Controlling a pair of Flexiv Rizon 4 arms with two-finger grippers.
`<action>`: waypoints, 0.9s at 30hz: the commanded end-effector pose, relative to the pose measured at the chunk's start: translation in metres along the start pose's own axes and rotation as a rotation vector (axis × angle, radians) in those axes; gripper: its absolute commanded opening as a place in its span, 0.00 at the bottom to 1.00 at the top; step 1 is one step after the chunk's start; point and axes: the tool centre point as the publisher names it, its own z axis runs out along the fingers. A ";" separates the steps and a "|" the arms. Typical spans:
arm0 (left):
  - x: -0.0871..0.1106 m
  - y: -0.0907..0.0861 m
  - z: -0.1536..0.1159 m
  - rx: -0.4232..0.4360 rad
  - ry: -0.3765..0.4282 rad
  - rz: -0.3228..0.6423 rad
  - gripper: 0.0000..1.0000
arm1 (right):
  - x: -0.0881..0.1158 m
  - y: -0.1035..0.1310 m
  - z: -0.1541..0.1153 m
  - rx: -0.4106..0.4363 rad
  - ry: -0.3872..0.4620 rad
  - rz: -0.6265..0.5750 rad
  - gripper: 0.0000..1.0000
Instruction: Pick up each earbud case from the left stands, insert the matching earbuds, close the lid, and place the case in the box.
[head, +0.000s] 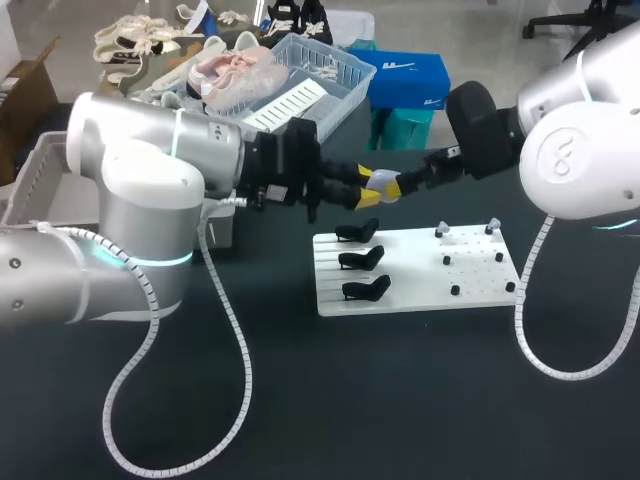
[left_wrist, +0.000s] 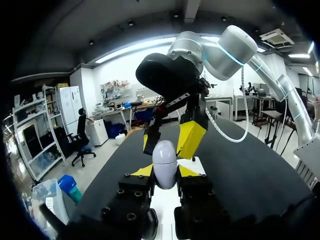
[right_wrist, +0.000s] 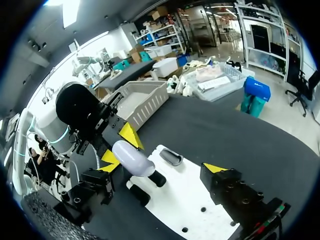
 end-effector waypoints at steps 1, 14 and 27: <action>0.003 -0.002 0.002 0.006 0.003 -0.002 0.00 | -0.003 -0.002 0.000 0.004 -0.002 0.001 1.00; 0.005 -0.001 -0.012 -0.005 -0.058 0.044 0.00 | -0.002 0.001 -0.019 0.053 -0.043 -0.003 1.00; -0.009 0.003 -0.031 -0.057 -0.268 0.107 0.00 | 0.037 -0.005 -0.050 0.123 -0.114 0.002 1.00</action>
